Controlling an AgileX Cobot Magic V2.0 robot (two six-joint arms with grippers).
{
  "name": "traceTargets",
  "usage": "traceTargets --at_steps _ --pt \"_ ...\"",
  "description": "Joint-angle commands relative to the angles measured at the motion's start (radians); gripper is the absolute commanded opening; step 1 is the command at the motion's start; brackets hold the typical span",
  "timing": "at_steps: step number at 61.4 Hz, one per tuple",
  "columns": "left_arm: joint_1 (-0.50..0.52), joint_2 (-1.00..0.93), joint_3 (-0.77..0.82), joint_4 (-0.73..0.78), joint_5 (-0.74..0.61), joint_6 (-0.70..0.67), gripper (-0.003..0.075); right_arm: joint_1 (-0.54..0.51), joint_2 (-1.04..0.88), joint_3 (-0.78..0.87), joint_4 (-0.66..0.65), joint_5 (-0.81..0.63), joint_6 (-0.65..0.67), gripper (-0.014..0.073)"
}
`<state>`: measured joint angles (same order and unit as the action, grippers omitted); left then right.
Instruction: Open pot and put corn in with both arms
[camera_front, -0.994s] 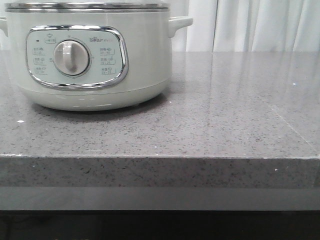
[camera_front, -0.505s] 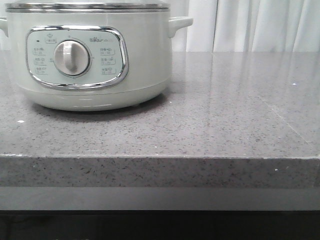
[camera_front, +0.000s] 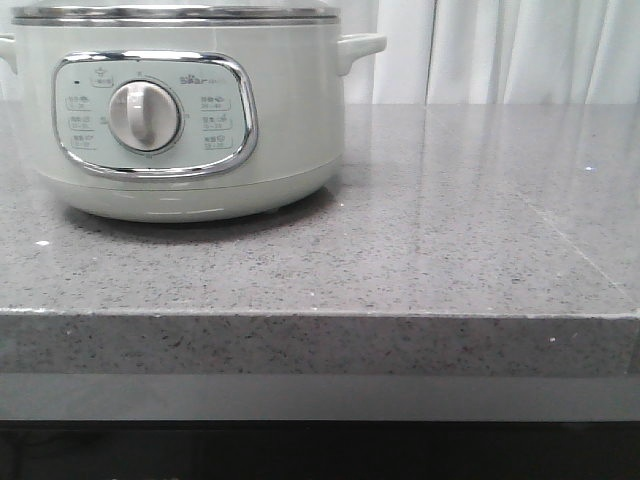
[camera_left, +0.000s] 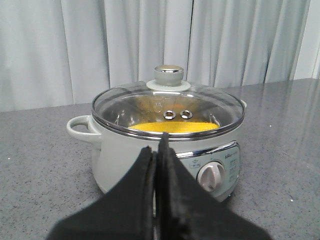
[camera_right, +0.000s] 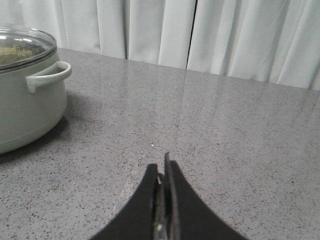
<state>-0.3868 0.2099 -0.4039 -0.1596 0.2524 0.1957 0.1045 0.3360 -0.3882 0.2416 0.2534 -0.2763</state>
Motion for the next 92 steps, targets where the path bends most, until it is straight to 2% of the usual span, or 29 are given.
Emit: traceTargets --at_steps 1,31,35,42,57,64,92 --pt "-0.003 0.001 -0.018 -0.011 -0.097 0.0 -0.0018 0.0 0.004 -0.025 0.006 -0.083 -0.007 -0.0067" --pt "-0.003 0.003 0.0 -0.009 -0.097 0.0 -0.0018 0.0 0.004 -0.025 0.006 -0.083 -0.007 -0.0067" --pt "0.0 -0.007 0.015 0.052 -0.097 -0.035 -0.0018 0.0 0.004 -0.025 0.006 -0.083 -0.007 -0.0067" --pt "0.044 -0.047 0.069 0.143 -0.12 -0.153 -0.0018 0.0 0.004 -0.025 0.006 -0.083 -0.007 -0.0067" --pt "0.225 -0.187 0.244 0.128 -0.119 -0.155 -0.0018 0.0 0.004 -0.025 0.006 -0.083 -0.007 -0.0067" --pt "0.276 -0.212 0.303 0.112 -0.119 -0.155 -0.0018 0.0 0.004 -0.025 0.006 -0.083 -0.007 -0.0067" --pt "0.318 -0.24 0.412 0.103 -0.124 -0.155 -0.0018 0.0 0.004 -0.025 0.006 -0.083 -0.007 -0.0067"
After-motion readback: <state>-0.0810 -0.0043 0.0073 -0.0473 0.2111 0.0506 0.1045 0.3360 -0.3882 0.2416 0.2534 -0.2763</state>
